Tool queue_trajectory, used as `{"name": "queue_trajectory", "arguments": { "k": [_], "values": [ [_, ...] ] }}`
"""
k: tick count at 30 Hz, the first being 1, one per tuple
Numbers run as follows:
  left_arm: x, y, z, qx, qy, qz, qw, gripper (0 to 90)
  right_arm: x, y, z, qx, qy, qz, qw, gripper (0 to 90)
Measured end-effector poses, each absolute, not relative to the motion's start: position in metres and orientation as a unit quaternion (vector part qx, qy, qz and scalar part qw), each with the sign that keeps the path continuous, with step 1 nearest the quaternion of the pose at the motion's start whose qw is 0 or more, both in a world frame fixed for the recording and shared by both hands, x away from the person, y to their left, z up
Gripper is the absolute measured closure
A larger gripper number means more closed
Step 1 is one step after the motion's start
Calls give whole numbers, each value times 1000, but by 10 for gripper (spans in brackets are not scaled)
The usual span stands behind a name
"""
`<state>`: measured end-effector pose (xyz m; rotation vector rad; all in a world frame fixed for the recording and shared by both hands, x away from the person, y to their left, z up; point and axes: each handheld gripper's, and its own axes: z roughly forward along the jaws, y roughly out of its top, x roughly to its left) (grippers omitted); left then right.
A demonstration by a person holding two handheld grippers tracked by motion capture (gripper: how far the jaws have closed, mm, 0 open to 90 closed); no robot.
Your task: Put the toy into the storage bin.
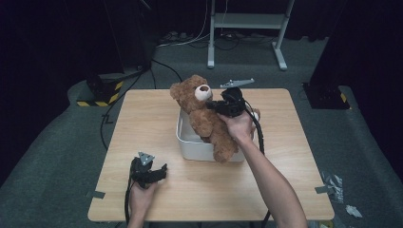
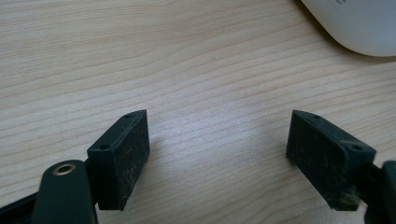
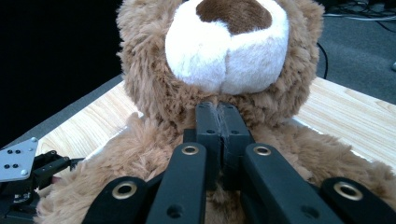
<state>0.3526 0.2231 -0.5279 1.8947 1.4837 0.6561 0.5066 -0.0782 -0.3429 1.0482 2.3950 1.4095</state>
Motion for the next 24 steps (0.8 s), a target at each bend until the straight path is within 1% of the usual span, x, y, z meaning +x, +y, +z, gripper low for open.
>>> {"name": "queue_trajectory", "arguments": {
  "k": [24],
  "values": [
    [352, 223, -528, 721, 562, 249, 319, 214, 507, -78, -345, 352, 809, 464, 82, 883]
  ]
}}
